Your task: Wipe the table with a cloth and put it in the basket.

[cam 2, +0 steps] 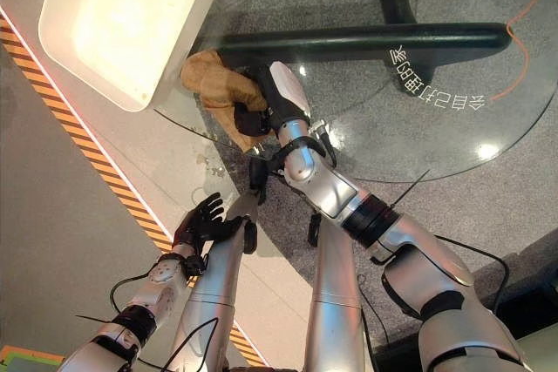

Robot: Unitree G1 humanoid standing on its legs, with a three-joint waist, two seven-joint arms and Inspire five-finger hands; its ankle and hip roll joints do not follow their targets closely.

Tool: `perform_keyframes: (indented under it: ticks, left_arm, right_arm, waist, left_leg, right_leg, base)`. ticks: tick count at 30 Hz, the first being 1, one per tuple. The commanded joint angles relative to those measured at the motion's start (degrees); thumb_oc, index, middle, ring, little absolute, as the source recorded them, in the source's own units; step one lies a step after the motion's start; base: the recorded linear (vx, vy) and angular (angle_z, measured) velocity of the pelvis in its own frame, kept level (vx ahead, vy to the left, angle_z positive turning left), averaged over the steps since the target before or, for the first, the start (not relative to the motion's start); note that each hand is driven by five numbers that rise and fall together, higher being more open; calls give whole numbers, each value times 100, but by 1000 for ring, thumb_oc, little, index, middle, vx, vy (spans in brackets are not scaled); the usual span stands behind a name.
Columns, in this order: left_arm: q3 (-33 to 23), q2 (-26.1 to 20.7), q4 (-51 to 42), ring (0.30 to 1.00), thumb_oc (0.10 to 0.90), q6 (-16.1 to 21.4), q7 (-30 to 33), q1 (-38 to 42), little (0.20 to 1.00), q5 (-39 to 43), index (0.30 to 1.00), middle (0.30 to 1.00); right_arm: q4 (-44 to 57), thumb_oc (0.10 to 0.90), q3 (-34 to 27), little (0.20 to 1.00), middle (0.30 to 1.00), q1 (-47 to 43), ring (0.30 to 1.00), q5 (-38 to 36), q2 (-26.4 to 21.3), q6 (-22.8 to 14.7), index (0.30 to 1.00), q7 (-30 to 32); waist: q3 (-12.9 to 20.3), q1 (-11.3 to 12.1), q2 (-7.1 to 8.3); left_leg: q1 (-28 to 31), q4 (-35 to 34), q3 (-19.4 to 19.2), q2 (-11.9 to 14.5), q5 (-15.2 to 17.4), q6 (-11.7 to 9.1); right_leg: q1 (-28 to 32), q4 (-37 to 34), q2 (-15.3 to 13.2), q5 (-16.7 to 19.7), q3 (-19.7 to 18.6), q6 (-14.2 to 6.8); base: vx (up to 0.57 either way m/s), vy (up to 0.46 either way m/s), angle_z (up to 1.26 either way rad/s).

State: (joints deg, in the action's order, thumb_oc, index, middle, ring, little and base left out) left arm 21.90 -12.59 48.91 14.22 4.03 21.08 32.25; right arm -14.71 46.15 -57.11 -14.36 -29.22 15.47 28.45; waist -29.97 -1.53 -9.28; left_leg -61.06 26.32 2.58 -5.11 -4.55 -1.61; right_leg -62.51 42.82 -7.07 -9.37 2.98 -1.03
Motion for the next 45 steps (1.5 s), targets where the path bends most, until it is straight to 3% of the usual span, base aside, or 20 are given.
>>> perform_keyframes:
  ticks: [1,7,9,10,15,19,28,33,37,38,39,45]
  left_arm:
    - [254,-49,364,900,800,7,11,-616,900,-107,900,900]
    - [196,33,439,900,800,66,46,-642,900,-64,900,900]
    - [190,29,443,900,800,61,39,-642,900,-61,900,900]
    - [98,11,483,900,800,59,-20,-557,900,-47,900,900]
    - [9,-44,551,900,800,56,-147,-611,900,-83,900,900]
    - [-35,-114,595,900,800,56,-243,-639,900,-68,900,900]
    - [-51,-265,495,900,800,81,-339,-729,900,-16,900,900]
    - [-38,-325,320,900,800,52,-355,-785,900,53,900,900]
    - [-38,-326,320,900,800,52,-355,-785,900,53,900,900]
    - [-17,-336,232,900,800,-36,-345,-790,900,124,900,900]
    - [-11,-338,201,900,800,-58,-357,-801,900,132,900,900]
    - [-44,-332,158,900,800,-58,-423,-806,900,174,900,900]
  right_arm:
    - [81,100,-250,200,300,221,300,-148,38,-208,300,971]
    - [124,100,-921,200,300,251,300,121,-19,60,300,1821]
    - [124,100,-963,200,300,240,300,113,-47,86,300,1850]
    - [112,100,-1170,200,300,22,300,71,-223,314,300,2016]
    - [-56,100,-1630,200,300,-228,300,-212,-649,587,300,2362]
    - [-428,100,-1926,200,300,-436,300,-386,-1046,547,300,2376]
    - [-1302,100,-2567,200,300,-577,300,-869,-1719,44,300,2615]
    - [-1537,100,-3152,200,300,-287,300,-1226,-1941,-564,300,3378]
    - [-1537,100,-3152,200,300,-287,300,-1226,-1941,-564,300,3378]
    - [-1705,100,-3632,200,300,-82,300,-1320,-2010,-1019,300,3895]
    - [-1696,100,-3765,200,300,-11,300,-1293,-2022,-1077,300,3978]
    - [-1635,100,-3765,200,300,-19,300,-1176,-2032,-1122,300,3655]
  waist:
    - [18,-33,-195]
    - [18,-90,-191]
    - [18,-91,-190]
    - [18,-96,-180]
    - [18,-74,-152]
    - [18,-49,-145]
    - [18,-31,-162]
    - [18,-78,-185]
    - [18,-78,-185]
    - [18,-132,-225]
    - [18,-131,-246]
    - [18,-150,-312]
  left_leg:
    - [-127,524,-101,-101,658,47]
    - [-73,450,-133,-80,665,71]
    - [-70,450,-136,-77,666,72]
    - [-209,401,-184,-60,496,99]
    - [-114,372,-209,-8,525,97]
    - [-76,369,-234,34,550,100]
    - [-30,291,-281,89,597,123]
    - [-16,233,-319,109,616,137]
    - [-15,233,-319,109,616,137]
    - [5,192,-338,106,621,145]
    - [15,177,-339,103,615,143]
    - [44,123,-339,97,585,131]
  right_leg:
    - [-310,-1014,200,863,-841,-510]
    - [-276,-1092,204,909,-863,-541]
    - [-275,-1091,202,912,-861,-542]
    - [-415,-1157,168,1104,-846,-535]
    - [-327,-1184,115,1117,-787,-555]
    - [-306,-1172,61,1121,-725,-568]
    - [-258,-1302,-35,1123,-608,-574]
    - [-241,-1407,-59,1140,-592,-594]
    - [-241,-1407,-59,1140,-592,-594]
    - [-211,-1511,-69,1164,-601,-612]
    - [-195,-1550,-66,1173,-613,-615]
    - [-171,-1624,-78,1178,-637,-616]
  base:
    - [0,0,0]
    - [-1,18,0]
    - [-21,1,0]
    - [-44,1,-1]
    - [-9,-1,-1]
    - [0,0,0]
    - [-4,-4,-2]
    - [-3,-1,-9]
    - [1,2,-7]
    - [0,0,0]
    - [12,33,-4]
    - [1,13,-2]
